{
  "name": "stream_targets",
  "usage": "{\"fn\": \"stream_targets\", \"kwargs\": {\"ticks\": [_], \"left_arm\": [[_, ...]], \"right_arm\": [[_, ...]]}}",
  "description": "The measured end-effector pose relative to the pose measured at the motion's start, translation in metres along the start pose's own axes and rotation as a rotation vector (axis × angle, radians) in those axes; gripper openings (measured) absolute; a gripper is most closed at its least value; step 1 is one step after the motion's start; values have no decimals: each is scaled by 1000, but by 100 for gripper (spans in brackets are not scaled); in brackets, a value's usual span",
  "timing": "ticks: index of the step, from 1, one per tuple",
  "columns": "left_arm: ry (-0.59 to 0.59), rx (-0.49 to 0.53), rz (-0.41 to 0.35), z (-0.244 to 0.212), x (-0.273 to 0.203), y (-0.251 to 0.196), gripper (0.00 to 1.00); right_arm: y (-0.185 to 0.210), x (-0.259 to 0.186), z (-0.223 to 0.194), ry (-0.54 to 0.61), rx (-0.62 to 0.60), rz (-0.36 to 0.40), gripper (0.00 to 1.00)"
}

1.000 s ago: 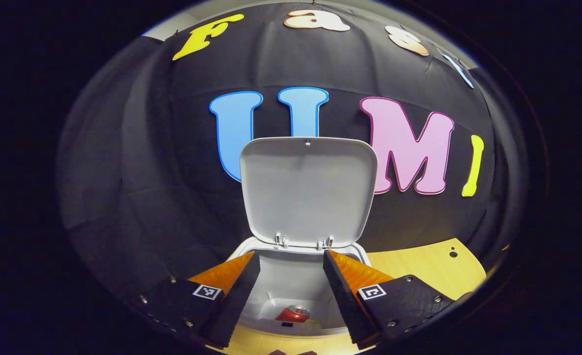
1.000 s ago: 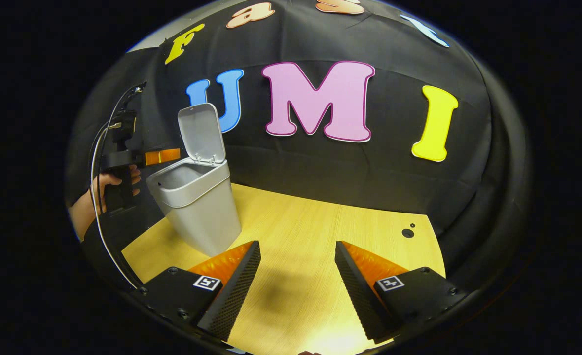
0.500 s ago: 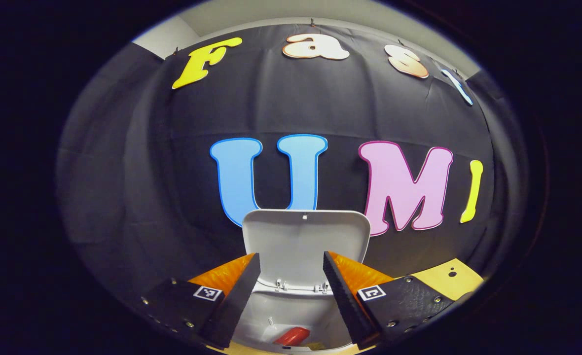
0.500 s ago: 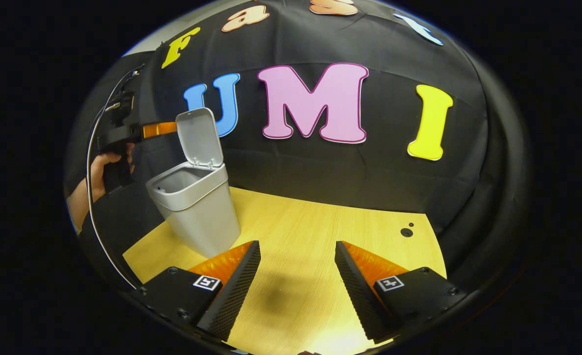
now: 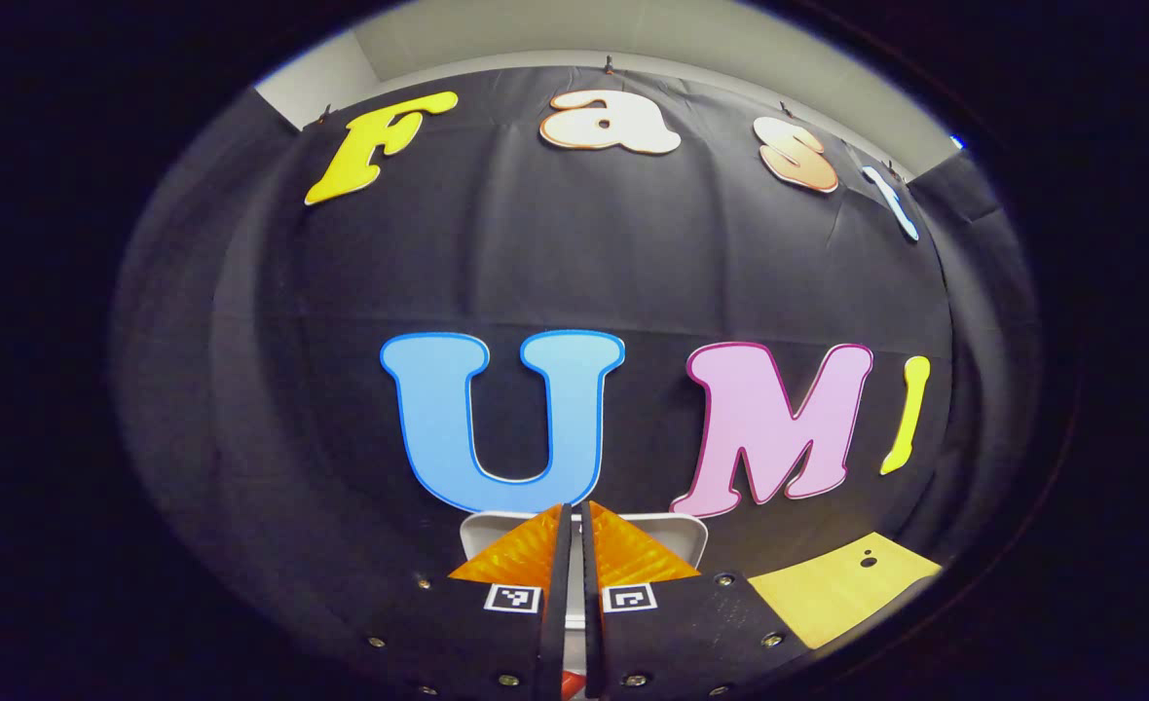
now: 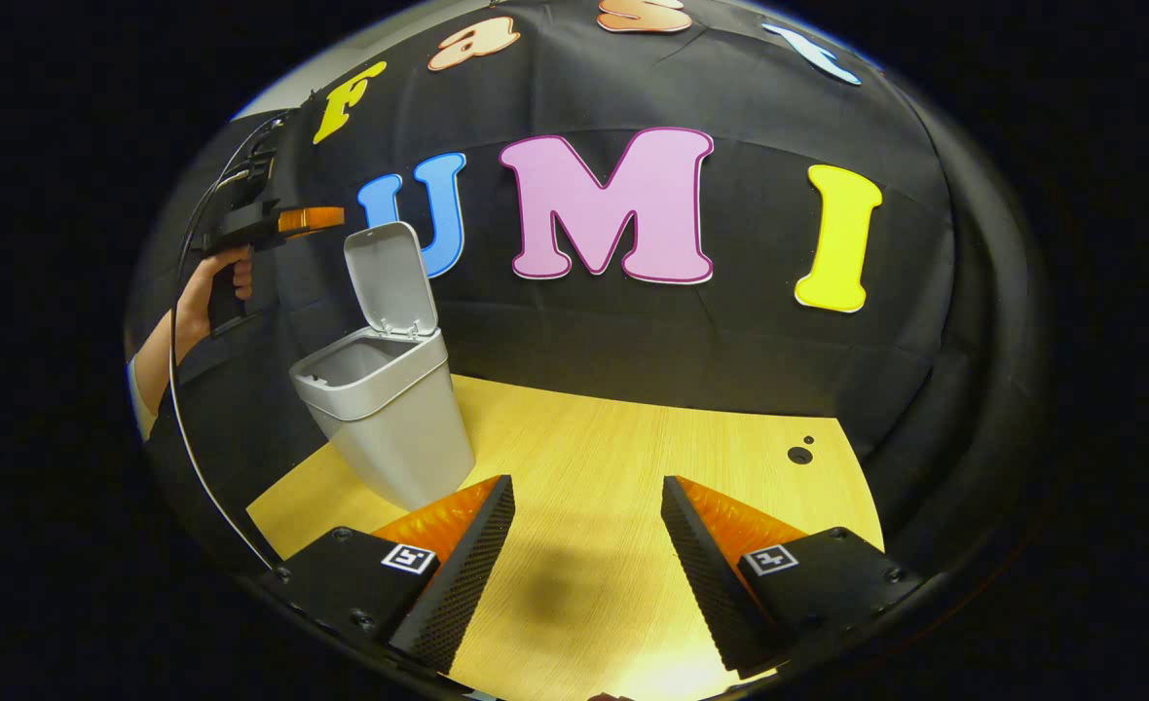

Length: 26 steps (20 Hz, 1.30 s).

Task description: Press the lid of the desktop garbage bin to open it, pick up the crumpled paper on the desktop and throw it into the bin, then pick up the pop can on the desktop and drop it into the bin, and finally close the garbage bin lid.

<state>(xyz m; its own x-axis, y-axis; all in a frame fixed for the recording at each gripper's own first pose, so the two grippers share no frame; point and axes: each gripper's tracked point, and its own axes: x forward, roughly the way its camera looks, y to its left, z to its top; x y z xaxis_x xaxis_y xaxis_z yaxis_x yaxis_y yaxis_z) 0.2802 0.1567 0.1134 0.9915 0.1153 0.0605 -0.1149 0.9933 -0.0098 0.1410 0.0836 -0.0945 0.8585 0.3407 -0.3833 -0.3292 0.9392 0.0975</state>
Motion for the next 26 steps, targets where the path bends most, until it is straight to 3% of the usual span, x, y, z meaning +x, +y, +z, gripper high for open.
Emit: {"fn": "stream_targets", "kwargs": {"ticks": [3,5,10,11,12,16,26], "left_arm": [[-59,68,21,23,17,11,9],[-73,105,-10,32,30,2,6],[-3,17,-26,8,60,-6,18],[31,-17,-29,-2,64,-8,27],[65,-23,-21,-14,67,-4,42],[160,19,13,-40,72,4,63],[265,25,-36,-59,2,5,64]], "right_arm": [[-1,-4,-2,-4,2,-1,98],[-2,-4,-3,-1,3,-1,98],[-4,-6,-1,-9,13,-3,98],[-5,-6,-2,-8,11,-7,98],[-7,-6,-3,-4,10,-10,98],[-9,-6,-5,4,16,-16,98],[5,9,-9,29,9,7,98]]}}
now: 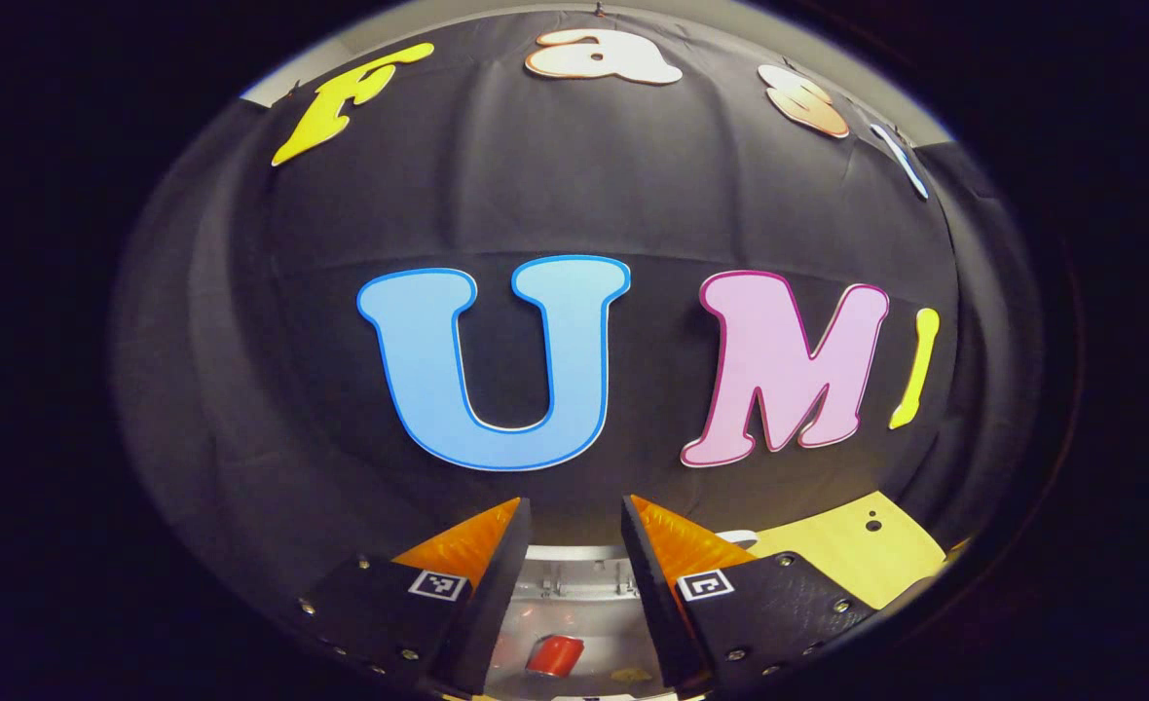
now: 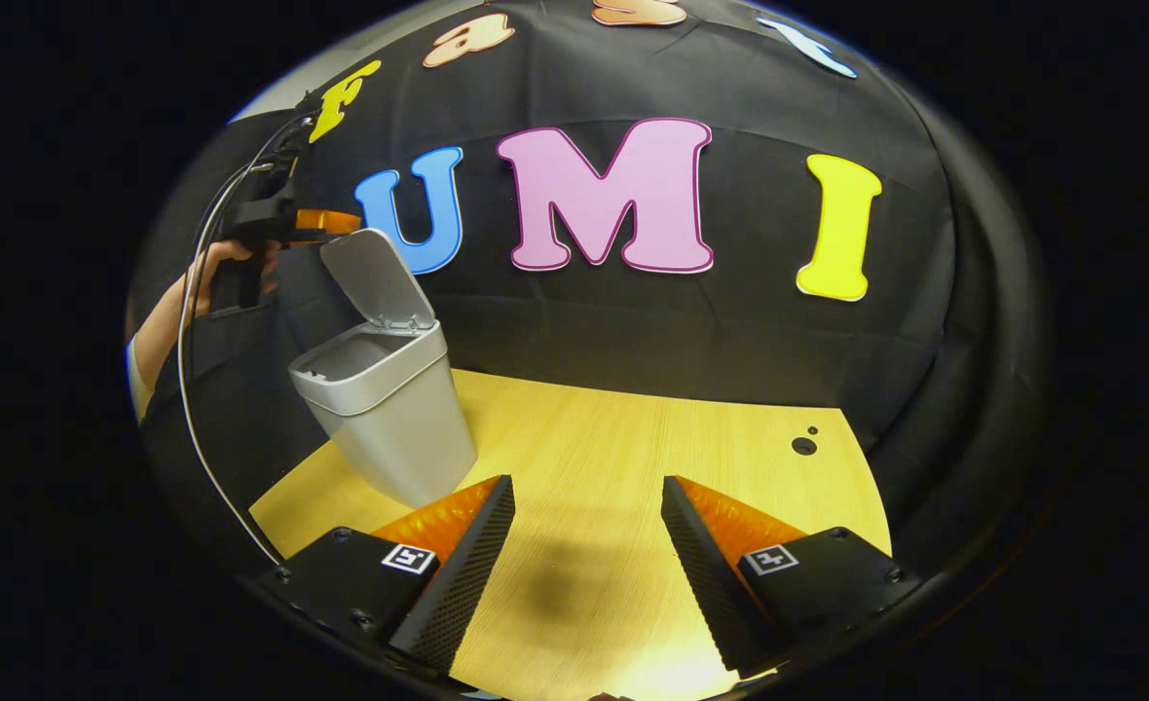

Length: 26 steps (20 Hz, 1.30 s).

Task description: Press the lid of the desktop garbage bin to open it, pick up the crumpled paper on the desktop and throw it into the bin, then pick up the pop can on the desktop and drop it into the bin, and finally close the garbage bin lid.

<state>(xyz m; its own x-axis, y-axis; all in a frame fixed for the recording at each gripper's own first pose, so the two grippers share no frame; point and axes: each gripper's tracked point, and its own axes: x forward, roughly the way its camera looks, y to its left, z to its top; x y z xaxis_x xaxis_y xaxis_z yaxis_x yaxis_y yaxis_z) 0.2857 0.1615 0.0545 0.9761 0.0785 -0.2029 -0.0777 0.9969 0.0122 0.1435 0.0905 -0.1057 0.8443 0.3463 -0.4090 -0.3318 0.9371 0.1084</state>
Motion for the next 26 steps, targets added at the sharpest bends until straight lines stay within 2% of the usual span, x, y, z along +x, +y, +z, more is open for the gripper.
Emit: {"fn": "stream_targets", "kwargs": {"ticks": [4,6,8,11,15,17,18,19,26], "left_arm": [[80,-1,-23,-32,-18,-3,64],[162,0,-46,-63,-20,-7,61],[253,-14,-66,-98,-23,-12,64],[273,9,-103,-117,-23,-18,65],[365,-33,-122,-149,-36,-23,65],[377,21,-148,-160,-40,-25,65],[394,56,-156,-167,-40,-26,62],[413,76,-165,-173,-42,-28,65],[410,90,-170,-180,-39,-33,65]], "right_arm": [[11,6,-2,13,-4,20,98],[16,9,-1,15,-12,30,98],[20,11,-3,19,-20,37,98],[20,10,-5,23,-17,37,98],[18,10,-7,29,-12,30,98],[16,9,-8,32,-17,28,98],[15,9,-8,34,-17,26,98],[15,10,-9,35,-15,24,98],[29,12,-13,37,-6,47,98]]}}
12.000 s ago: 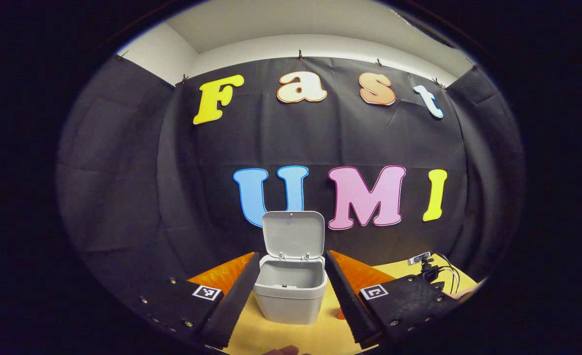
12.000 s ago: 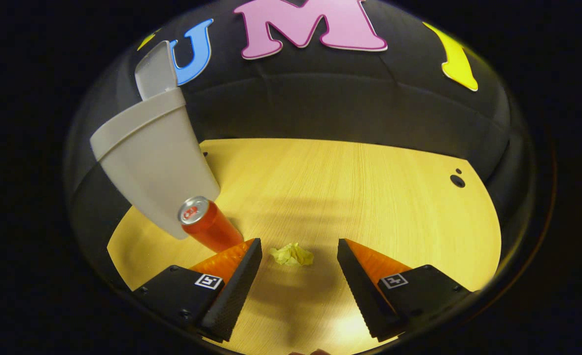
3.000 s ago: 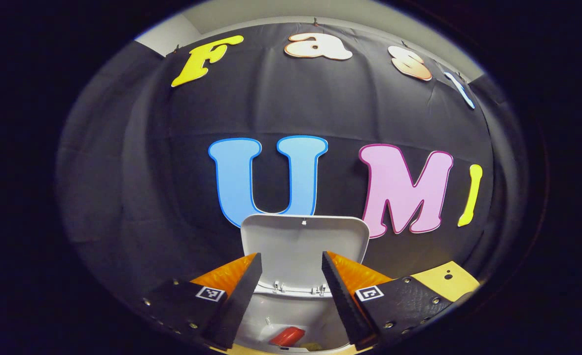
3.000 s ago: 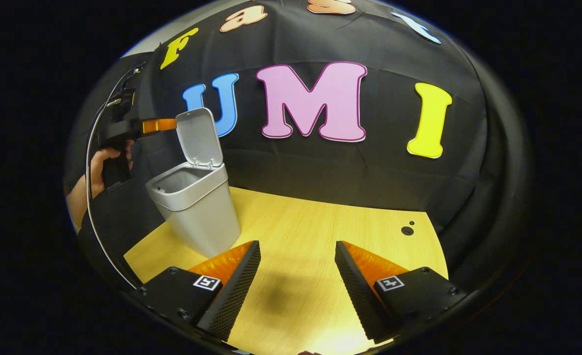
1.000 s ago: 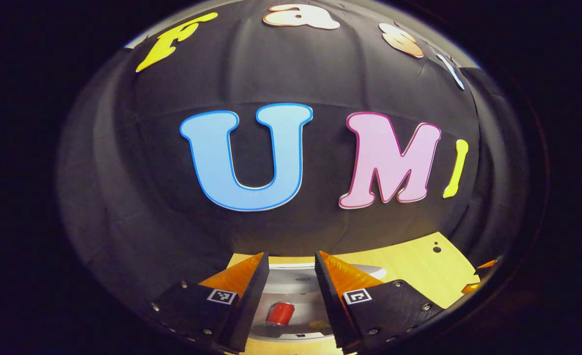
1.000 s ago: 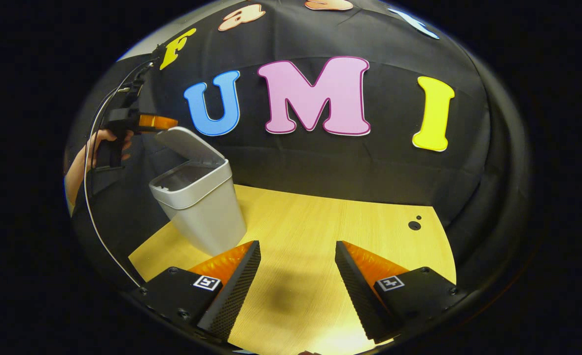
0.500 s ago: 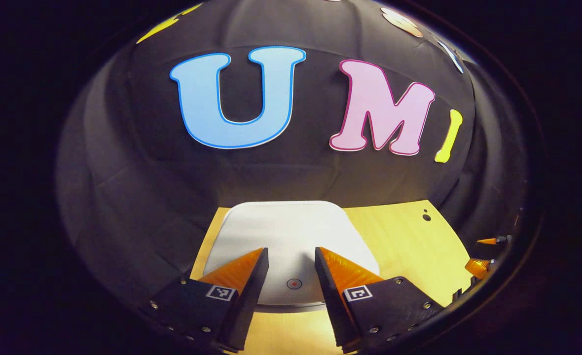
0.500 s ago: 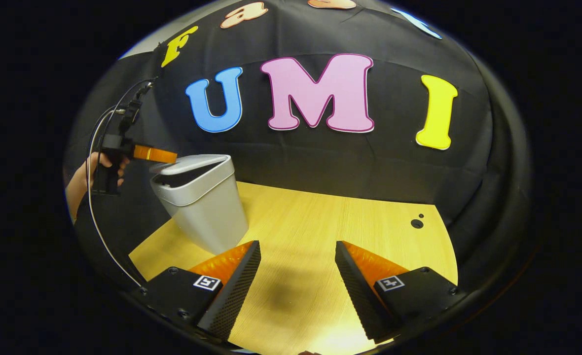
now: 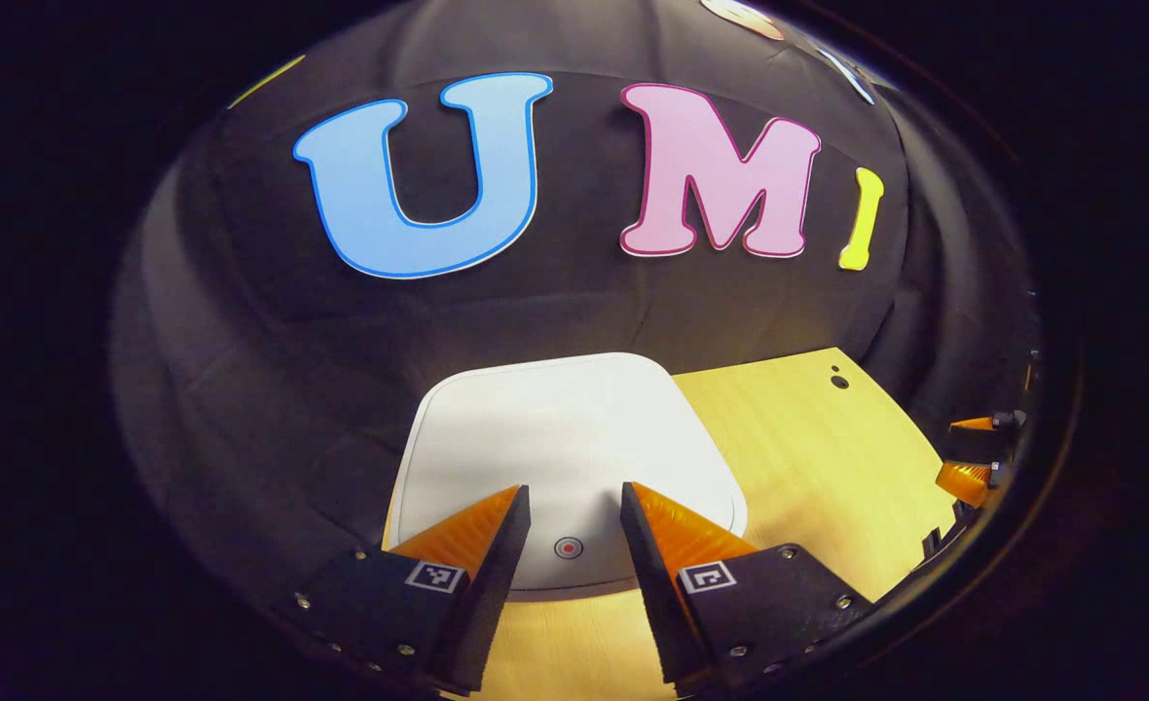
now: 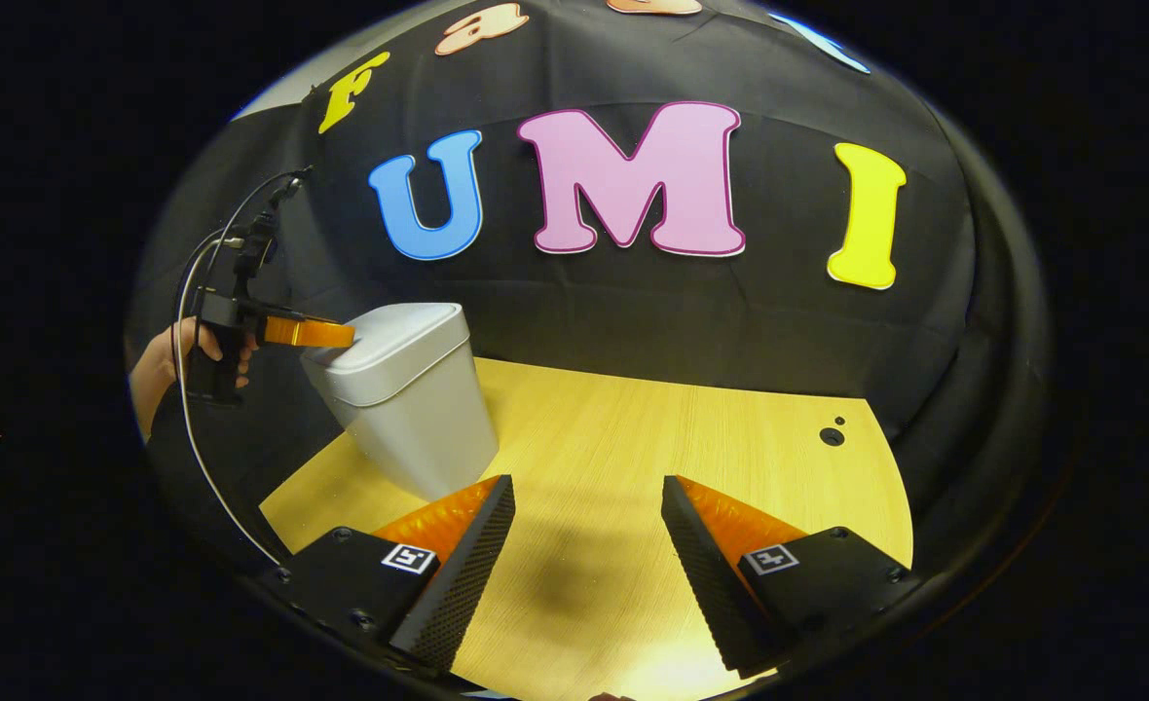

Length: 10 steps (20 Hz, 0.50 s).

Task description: Press the lid of the desktop garbage bin to open it, pick up the crumpled paper on the desktop and throw it into the bin, then pick up the pop can on the desktop and drop it into the bin, and finally close the garbage bin lid.

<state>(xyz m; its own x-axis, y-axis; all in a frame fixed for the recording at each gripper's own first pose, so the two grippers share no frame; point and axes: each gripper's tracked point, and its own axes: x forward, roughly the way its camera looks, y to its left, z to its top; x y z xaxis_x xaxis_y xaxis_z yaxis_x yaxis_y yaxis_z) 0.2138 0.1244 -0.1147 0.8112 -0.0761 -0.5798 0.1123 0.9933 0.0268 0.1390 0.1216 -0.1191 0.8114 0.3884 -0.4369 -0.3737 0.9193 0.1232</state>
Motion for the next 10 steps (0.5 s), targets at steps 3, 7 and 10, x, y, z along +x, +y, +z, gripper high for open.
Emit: {"fn": "stream_targets", "kwargs": {"ticks": [3,7,10], "left_arm": [[6,12,16,-3,3,0,66],[-16,-10,-9,0,2,-2,66],[-53,8,7,0,0,-1,65]], "right_arm": [[-1,-4,-3,0,3,-1,98],[-3,-6,-8,3,23,-3,98],[-4,-13,-5,-6,17,-2,98]]}}
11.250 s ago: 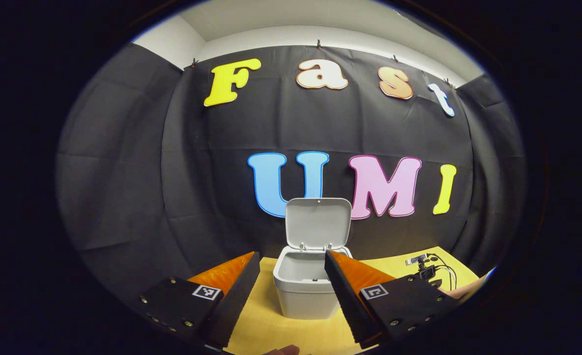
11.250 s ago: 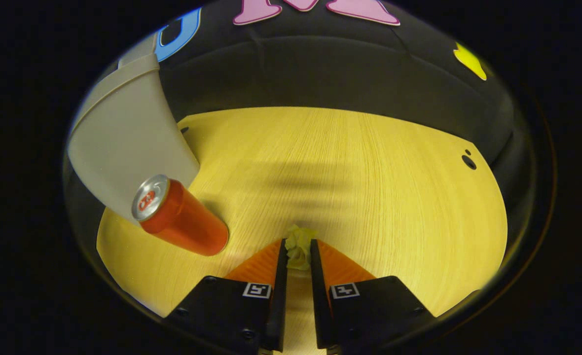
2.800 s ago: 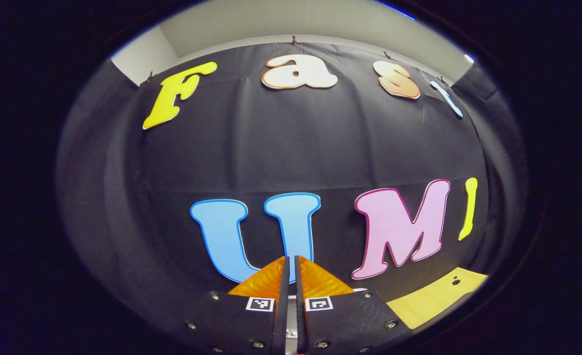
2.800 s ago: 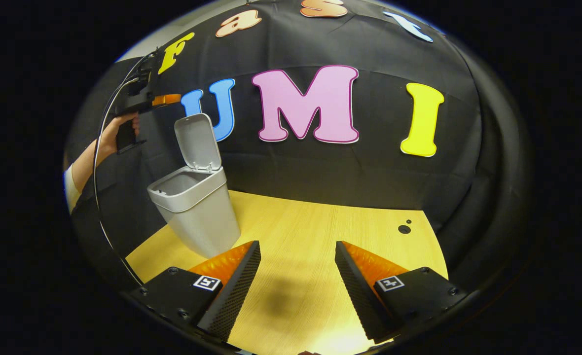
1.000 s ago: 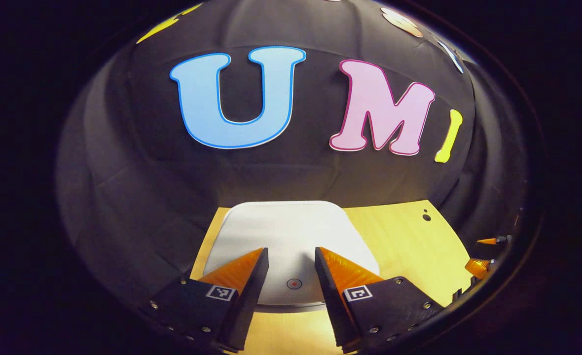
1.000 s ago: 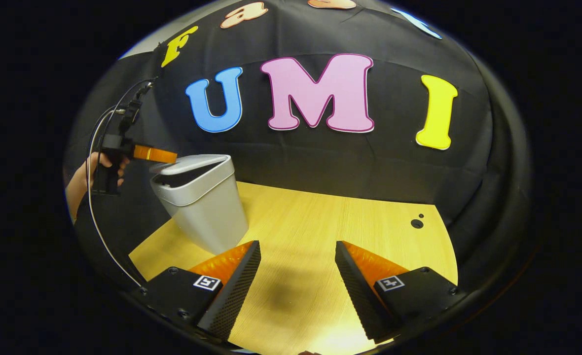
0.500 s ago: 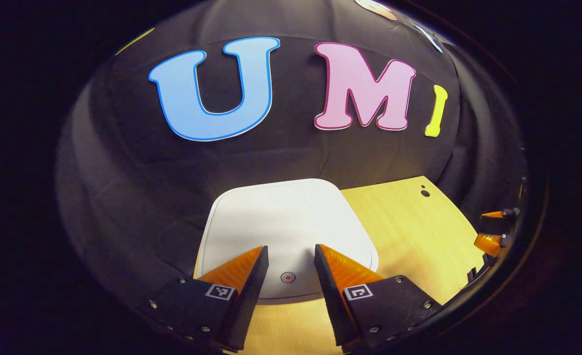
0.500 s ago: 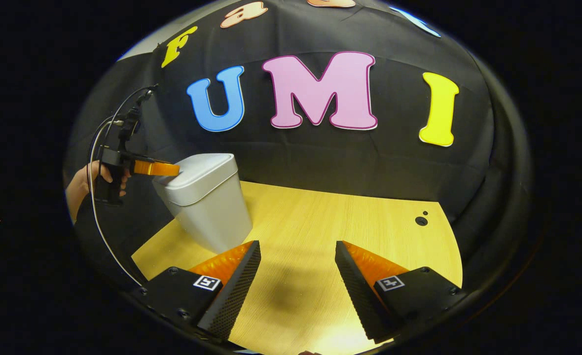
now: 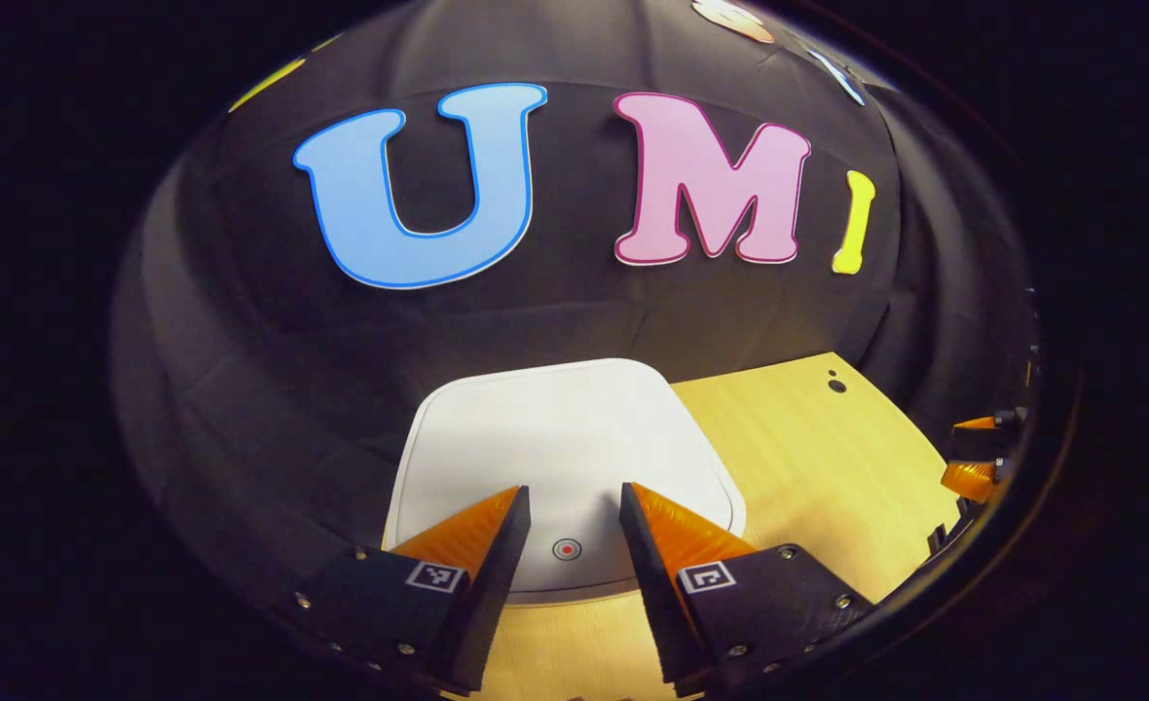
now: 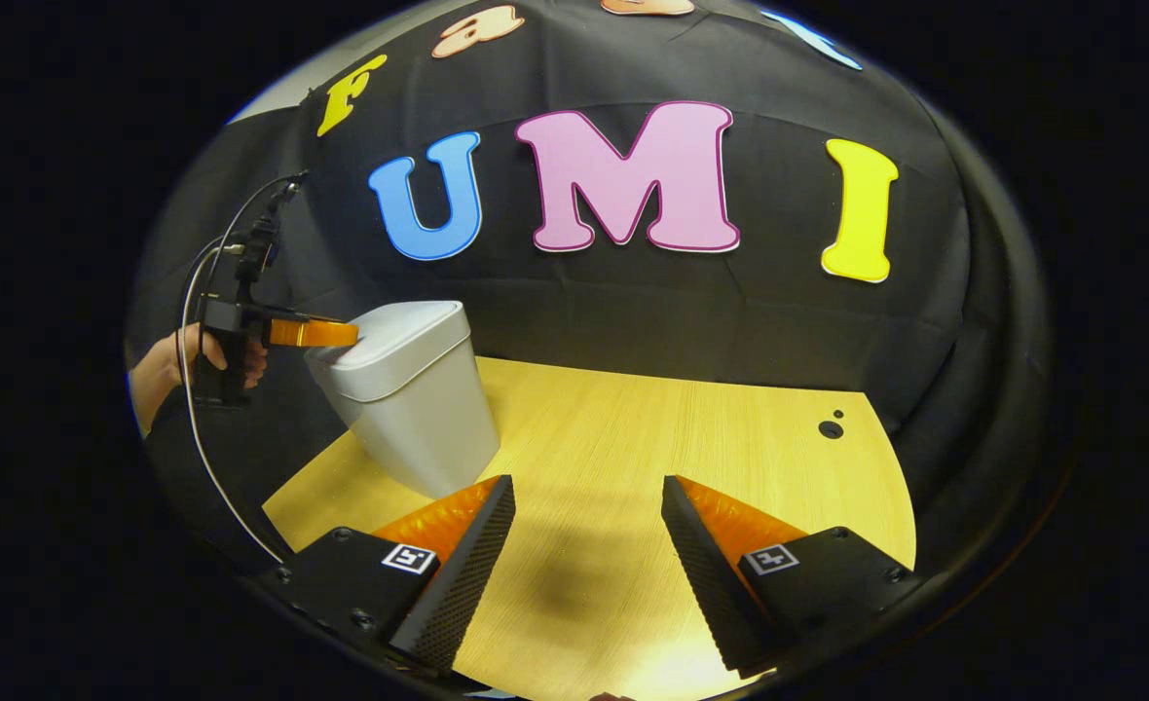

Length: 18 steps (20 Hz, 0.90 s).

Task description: Press the lid of the desktop garbage bin to open it, pick up the crumpled paper on the desktop and throw it into the bin, then pick up the pop can on the desktop and drop it into the bin, and finally close the garbage bin lid.

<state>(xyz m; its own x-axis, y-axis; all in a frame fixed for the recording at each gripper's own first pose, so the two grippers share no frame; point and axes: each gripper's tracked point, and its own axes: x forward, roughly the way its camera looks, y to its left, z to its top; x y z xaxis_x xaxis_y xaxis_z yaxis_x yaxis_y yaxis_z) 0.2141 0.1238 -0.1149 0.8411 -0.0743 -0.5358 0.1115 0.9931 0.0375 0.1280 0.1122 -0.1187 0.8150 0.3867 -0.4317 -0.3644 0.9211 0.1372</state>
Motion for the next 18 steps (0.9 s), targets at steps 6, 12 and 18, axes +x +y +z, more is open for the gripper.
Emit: {"fn": "stream_targets", "kwargs": {"ticks": [6,12,18], "left_arm": [[-141,-67,48,25,-15,-13,66],[-299,-94,61,50,-52,-47,66],[-422,-80,117,52,-106,-92,65]], "right_arm": [[-10,-14,8,-25,-12,-9,98],[-16,-27,9,-41,-41,16,98],[-13,-40,17,-96,-67,59,98]]}}
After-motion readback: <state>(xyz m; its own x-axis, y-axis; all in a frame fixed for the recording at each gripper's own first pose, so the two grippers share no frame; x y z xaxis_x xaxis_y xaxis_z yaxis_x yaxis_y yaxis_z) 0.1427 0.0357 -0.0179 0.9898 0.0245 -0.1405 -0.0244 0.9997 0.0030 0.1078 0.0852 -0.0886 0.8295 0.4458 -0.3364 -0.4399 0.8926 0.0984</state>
